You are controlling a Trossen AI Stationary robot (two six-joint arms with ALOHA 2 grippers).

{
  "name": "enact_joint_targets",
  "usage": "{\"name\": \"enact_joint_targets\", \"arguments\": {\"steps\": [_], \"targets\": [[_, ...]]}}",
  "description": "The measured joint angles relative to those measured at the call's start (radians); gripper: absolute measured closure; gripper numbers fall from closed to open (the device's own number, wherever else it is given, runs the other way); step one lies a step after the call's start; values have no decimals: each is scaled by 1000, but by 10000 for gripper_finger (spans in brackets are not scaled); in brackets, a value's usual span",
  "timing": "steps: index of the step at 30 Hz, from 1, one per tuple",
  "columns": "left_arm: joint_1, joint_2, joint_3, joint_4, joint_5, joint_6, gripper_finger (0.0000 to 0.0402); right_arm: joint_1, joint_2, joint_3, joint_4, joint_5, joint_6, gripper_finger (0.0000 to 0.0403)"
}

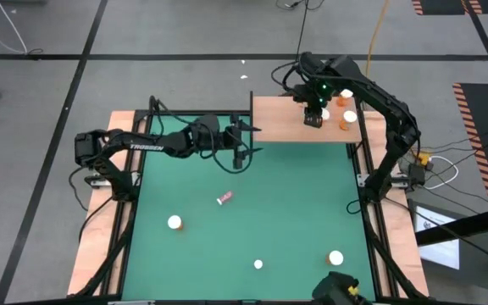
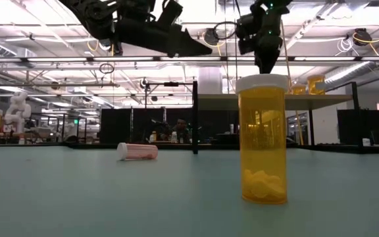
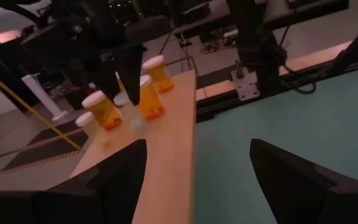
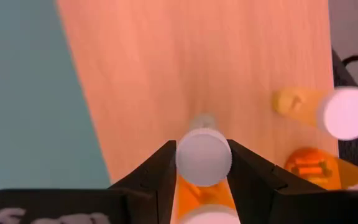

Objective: Pick and place medicine bottles onto shelf by color
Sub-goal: Put the blue pill bottle on the shelf

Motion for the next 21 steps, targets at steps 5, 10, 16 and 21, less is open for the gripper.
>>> {"name": "enact_joint_targets", "arguments": {"steps": [5,10,16,21], "targets": [[34,0,0,-6,1,0,117,-37,22,0,6,0,6,284],[45,0,0,-20,1,-4,117,-50,22,0,8,-3,8,284],[45,0,0,-26,1,0,117,-58,22,0,3,-83,15,284],[45,0,0,-25,1,1,117,-58,22,0,0,-83,15,284]]}}
